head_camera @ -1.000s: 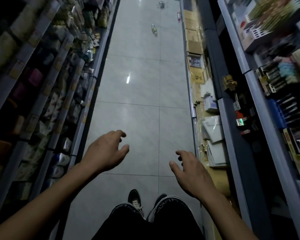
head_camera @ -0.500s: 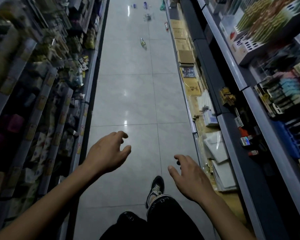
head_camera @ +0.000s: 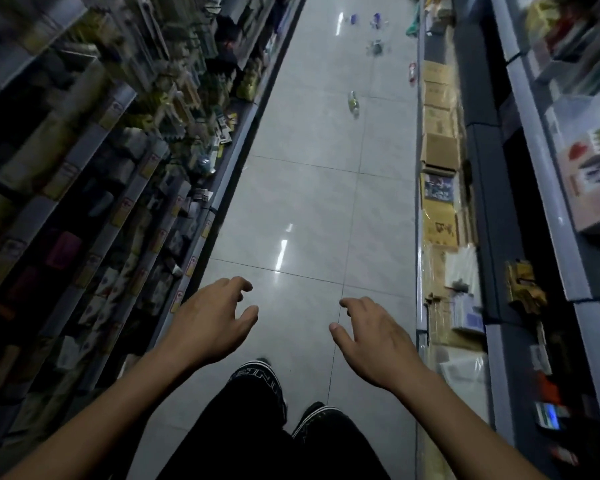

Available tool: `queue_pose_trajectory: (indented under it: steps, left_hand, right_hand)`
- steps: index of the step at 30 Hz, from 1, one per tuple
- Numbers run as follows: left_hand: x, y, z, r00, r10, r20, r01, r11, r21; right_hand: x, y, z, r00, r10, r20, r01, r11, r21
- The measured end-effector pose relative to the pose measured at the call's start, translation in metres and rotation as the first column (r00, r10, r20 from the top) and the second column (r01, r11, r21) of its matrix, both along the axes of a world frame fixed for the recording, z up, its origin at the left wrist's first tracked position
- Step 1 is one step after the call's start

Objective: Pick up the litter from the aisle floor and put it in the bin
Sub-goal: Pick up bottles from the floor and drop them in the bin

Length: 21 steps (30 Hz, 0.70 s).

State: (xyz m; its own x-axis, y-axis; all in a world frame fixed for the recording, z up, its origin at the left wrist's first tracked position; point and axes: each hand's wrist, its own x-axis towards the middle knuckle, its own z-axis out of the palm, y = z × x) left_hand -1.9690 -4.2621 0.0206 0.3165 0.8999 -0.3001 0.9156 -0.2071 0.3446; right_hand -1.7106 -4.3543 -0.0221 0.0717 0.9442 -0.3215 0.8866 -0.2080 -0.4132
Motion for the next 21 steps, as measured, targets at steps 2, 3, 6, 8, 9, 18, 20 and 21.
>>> queue_pose_trajectory:
  steps: [2, 3, 6, 8, 9, 18, 20, 21]
  left_hand:
    - [-0.004, 0.022, -0.004, 1.000, 0.026, -0.002, -0.026, 1.000, -0.005]
    - [-0.007, 0.036, -0.007, 0.999, 0.036, -0.005, -0.036, 0.999, -0.012]
    - [-0.010, 0.085, -0.017, 0.999, 0.050, -0.004, -0.050, 0.998, -0.039]
    - [-0.008, 0.121, -0.019, 0.999, 0.040, 0.008, -0.039, 0.998, -0.048]
    - [-0.007, 0.139, -0.020, 0.999, 0.033, 0.014, -0.032, 0.999, -0.044]
    - [0.027, 0.292, -0.012, 0.993, -0.090, 0.074, 0.090, 0.996, -0.005]
    - [0.040, 0.322, -0.009, 0.990, -0.122, 0.077, 0.122, 0.993, 0.002]
    - [0.047, 0.335, -0.007, 0.988, -0.132, 0.077, 0.132, 0.991, 0.002]
  right_hand:
    - [0.005, 0.033, 0.001, 1.000, 0.016, 0.006, -0.016, 1.000, 0.010]
    - [0.006, 0.051, 0.001, 1.000, 0.025, 0.010, -0.025, 1.000, 0.011]
    - [0.010, 0.105, 0.001, 0.999, 0.029, 0.031, -0.030, 0.999, 0.018]
    - [0.011, 0.136, 0.003, 0.999, 0.008, 0.037, -0.008, 1.000, 0.011]
    - [0.012, 0.150, 0.004, 0.999, -0.006, 0.039, 0.005, 1.000, 0.007]
    - [0.016, 0.242, 0.012, 0.986, -0.161, 0.047, 0.163, 0.986, -0.042]
    - [0.020, 0.257, 0.013, 0.979, -0.198, 0.039, 0.200, 0.978, -0.055]
    - [0.023, 0.264, 0.013, 0.975, -0.218, 0.034, 0.219, 0.974, -0.058]
